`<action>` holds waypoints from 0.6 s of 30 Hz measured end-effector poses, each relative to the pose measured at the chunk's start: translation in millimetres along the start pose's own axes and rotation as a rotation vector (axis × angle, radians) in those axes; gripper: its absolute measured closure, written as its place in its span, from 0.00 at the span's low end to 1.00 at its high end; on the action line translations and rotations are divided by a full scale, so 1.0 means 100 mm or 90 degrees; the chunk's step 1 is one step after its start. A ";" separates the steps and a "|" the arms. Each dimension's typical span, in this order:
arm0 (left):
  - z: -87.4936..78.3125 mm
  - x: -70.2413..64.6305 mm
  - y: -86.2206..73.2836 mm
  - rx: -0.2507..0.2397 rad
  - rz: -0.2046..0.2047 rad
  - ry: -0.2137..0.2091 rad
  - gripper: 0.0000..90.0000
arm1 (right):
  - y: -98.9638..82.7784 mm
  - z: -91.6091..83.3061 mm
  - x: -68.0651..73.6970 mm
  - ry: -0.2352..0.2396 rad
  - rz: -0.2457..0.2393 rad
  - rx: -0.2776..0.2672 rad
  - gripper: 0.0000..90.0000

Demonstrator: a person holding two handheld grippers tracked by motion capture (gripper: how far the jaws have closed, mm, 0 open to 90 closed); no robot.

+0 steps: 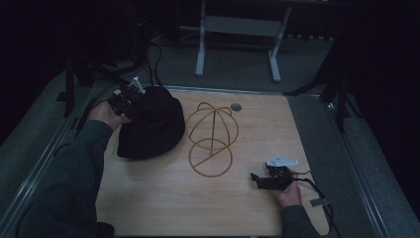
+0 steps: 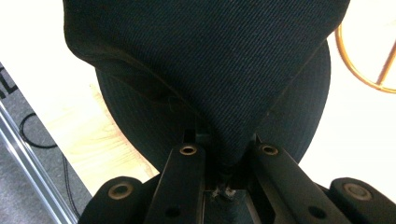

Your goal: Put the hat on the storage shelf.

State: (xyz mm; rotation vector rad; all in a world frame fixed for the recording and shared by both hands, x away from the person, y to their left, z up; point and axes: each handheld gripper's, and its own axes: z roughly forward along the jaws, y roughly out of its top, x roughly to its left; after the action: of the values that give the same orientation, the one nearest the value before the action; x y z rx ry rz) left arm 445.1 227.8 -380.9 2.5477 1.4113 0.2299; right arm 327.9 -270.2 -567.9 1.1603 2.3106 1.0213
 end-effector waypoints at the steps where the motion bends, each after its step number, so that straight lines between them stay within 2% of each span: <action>1: -0.01 0.00 -0.01 -0.002 0.002 -0.001 0.97 | 0.00 0.00 0.00 0.000 0.000 0.000 0.23; 9: -0.15 -0.01 -0.06 -0.023 0.022 0.010 0.97 | 0.00 0.00 0.00 0.000 0.000 0.000 0.23; 15: -0.27 -0.01 -0.10 -0.036 0.038 0.007 0.97 | 0.00 0.00 0.00 0.000 0.000 0.000 0.23; 18: -0.33 0.00 -0.13 -0.044 0.041 -0.003 0.97 | 0.00 0.00 0.00 0.000 0.000 0.000 0.23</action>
State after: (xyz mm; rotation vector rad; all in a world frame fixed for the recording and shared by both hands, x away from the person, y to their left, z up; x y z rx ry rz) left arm 426.7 238.0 -352.1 2.5379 1.2964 0.2779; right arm 327.9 -270.2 -567.9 1.1601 2.3106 1.0207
